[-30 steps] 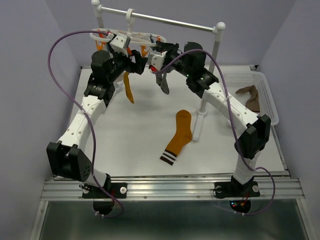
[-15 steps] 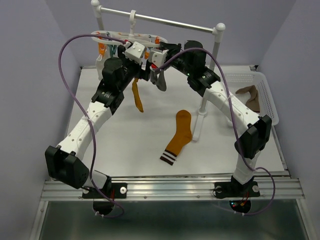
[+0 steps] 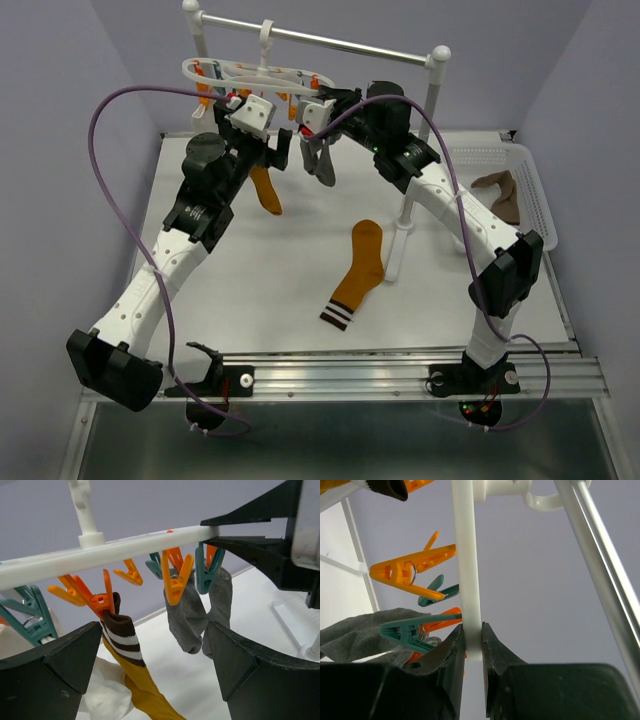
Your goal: Clip the socks to the hanger
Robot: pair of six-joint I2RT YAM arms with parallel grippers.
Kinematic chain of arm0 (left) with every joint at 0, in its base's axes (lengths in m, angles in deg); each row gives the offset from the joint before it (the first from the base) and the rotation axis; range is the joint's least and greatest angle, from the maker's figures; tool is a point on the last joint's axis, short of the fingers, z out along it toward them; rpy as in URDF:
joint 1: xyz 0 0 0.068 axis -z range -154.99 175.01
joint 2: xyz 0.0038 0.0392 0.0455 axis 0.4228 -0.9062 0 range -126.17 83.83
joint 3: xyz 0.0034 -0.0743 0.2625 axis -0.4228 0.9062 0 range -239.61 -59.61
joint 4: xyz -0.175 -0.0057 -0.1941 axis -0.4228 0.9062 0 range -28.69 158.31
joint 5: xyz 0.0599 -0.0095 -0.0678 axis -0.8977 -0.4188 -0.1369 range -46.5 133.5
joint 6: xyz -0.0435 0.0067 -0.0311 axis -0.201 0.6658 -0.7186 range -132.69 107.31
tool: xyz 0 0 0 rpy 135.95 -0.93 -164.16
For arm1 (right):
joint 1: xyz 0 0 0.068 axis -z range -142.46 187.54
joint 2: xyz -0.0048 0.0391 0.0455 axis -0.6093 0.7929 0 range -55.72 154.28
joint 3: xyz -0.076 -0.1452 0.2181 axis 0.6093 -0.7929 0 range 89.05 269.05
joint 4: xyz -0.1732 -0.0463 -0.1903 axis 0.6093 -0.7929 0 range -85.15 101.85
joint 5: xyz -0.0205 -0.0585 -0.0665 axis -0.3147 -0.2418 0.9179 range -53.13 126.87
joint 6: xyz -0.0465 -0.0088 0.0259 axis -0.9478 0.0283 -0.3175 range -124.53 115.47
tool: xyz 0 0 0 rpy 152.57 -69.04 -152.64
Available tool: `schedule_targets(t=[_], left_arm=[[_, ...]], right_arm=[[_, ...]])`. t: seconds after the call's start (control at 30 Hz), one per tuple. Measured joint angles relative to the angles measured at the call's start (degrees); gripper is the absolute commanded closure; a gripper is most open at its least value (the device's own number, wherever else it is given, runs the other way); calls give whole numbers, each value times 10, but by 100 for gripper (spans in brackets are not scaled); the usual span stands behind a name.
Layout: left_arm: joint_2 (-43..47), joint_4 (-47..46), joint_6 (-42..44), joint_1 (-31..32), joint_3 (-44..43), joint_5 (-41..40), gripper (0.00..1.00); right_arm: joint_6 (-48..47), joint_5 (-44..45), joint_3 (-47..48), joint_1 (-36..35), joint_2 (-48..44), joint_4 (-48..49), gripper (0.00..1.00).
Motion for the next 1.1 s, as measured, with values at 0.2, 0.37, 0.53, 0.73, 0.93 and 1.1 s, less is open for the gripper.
schedule_targets(t=[0.2,0.37,0.53,0.73,0.93,1.1], left_arm=[[19,2,-41,0,-4,52,1],[19,5,-45,8,-4,111,1],[12,-5,-16,19,-3,131,1],[-47,-43,10,21,-8,126,3],[-97,-74,17,19,-8,101,6],[-96,-121,21,20,8,66,12]], right_arm=[[8,1,0,0,0,-2,99],[15,0,0,0,0,-2,99],[17,0,0,0,0,-2,99],[27,0,0,0,0,-2,99],[25,0,-1,5,1,-21,99],[31,0,-1,3,1,-21,99]])
